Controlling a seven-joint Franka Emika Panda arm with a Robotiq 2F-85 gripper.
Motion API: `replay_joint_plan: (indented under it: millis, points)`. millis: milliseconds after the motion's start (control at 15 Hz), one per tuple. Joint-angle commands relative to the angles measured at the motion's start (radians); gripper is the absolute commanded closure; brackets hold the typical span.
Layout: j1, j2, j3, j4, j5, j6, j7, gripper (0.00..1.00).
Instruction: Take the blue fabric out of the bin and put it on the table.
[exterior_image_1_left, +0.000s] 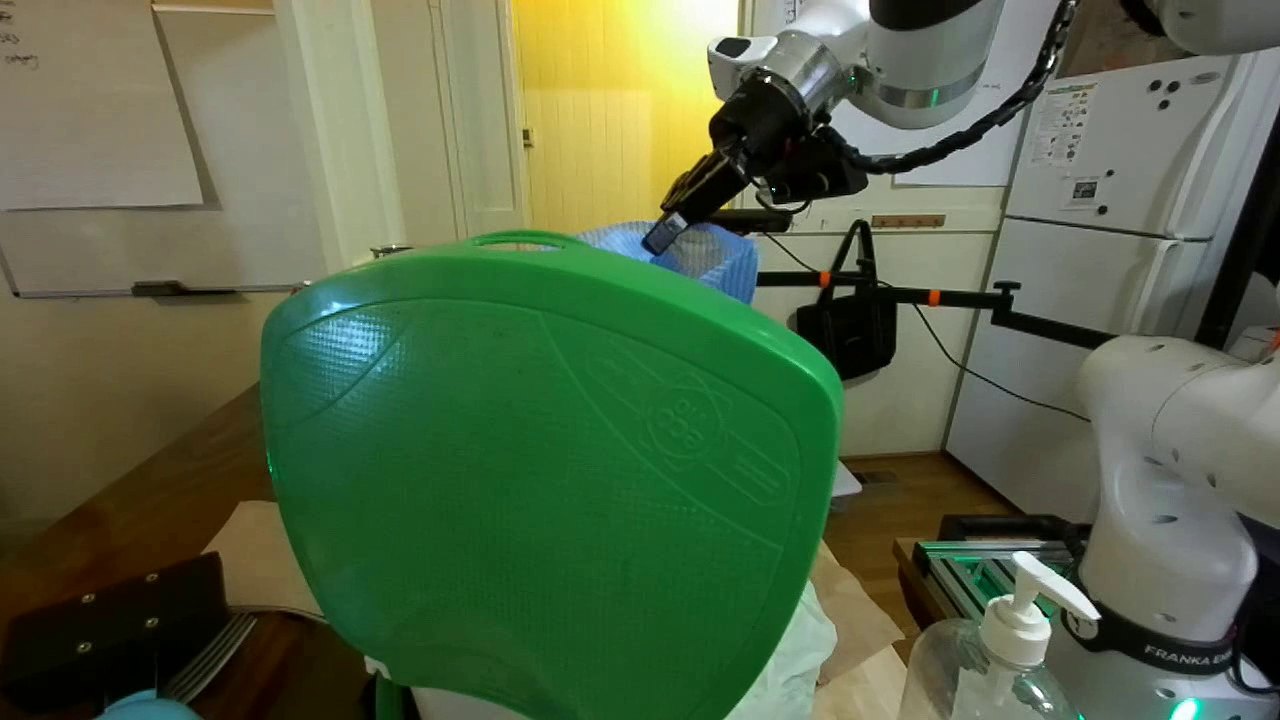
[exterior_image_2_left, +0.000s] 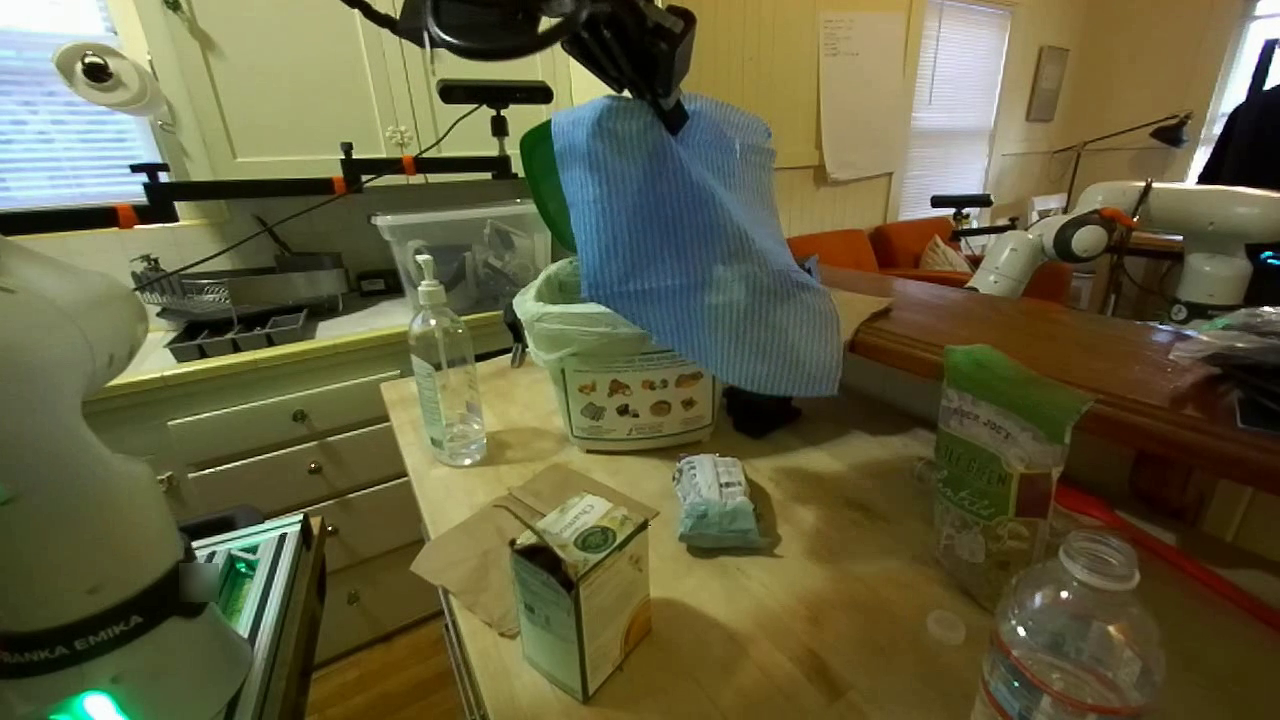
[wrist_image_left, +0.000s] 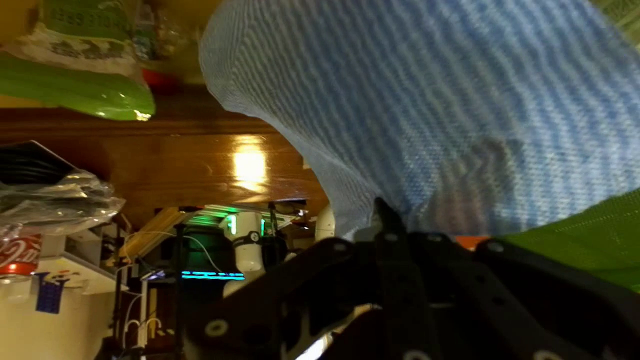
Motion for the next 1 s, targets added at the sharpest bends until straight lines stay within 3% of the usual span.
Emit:
replay_joint_plan:
  millis: [0, 400, 933]
  points:
    - [-0.043, -0.005, -0.003, -0.022, -0.165, -0.014, 0.102, 1.00]
    - [-0.090, 0.034, -0.032, -0.061, -0.374, 0.009, 0.213, 1.00]
    - [-0.145, 0.135, -0.102, -0.090, -0.480, 0.145, 0.298, 1.00]
